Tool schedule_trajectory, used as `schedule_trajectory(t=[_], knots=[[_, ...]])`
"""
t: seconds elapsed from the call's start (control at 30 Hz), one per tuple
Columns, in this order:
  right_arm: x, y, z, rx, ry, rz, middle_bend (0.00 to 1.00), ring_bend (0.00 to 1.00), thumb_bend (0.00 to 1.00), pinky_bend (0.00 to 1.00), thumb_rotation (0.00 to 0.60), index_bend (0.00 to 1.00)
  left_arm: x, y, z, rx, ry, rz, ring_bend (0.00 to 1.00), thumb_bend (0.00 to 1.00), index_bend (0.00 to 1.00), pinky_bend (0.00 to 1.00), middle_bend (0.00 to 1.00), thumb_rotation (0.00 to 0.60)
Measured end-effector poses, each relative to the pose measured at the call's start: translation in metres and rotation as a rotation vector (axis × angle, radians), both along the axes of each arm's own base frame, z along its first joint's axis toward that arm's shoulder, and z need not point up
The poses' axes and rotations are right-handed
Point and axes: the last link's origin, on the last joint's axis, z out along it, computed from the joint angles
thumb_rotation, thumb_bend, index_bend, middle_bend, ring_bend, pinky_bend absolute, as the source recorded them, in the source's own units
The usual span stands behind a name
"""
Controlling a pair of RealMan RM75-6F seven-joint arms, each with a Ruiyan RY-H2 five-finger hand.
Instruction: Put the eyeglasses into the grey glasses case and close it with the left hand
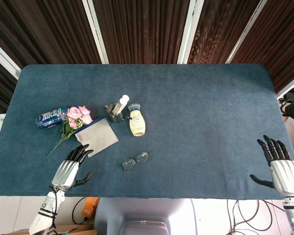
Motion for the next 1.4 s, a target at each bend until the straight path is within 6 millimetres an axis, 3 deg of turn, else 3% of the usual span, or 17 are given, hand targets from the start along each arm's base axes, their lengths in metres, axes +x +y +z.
schedule_trajectory(t=[0.3, 0.7, 0.9, 1.4], knots=[[-0.005, -0.006, 0.014, -0.032, -0.047, -0.03, 0.0, 0.0, 0.13, 0.0, 0.6, 0.0, 0.046, 0.026, -0.04, -0.095, -0.004, 0.022, 0.02, 0.32, 0.3, 0.11, 0.05, 0.6], [-0.008, -0.008, 0.029, -0.064, -0.09, -0.041, 0.0, 0.0, 0.13, 0.0, 0.6, 0.0, 0.111, 0.056, -0.107, -0.205, 0.05, 0.076, 0.0, 0.32, 0.32, 0.09, 0.06, 0.6], [-0.008, -0.008, 0.03, -0.07, -0.09, -0.039, 0.0, 0.0, 0.13, 0.0, 0.6, 0.0, 0.12, 0.062, -0.112, -0.213, 0.041, 0.081, 0.0, 0.32, 0.33, 0.08, 0.06, 0.551], [-0.006, -0.007, 0.028, -0.068, -0.093, -0.034, 0.0, 0.0, 0.13, 0.0, 0.6, 0.0, 0.125, 0.06, -0.113, -0.248, 0.05, 0.09, 0.01, 0.32, 0.41, 0.08, 0.09, 0.55]])
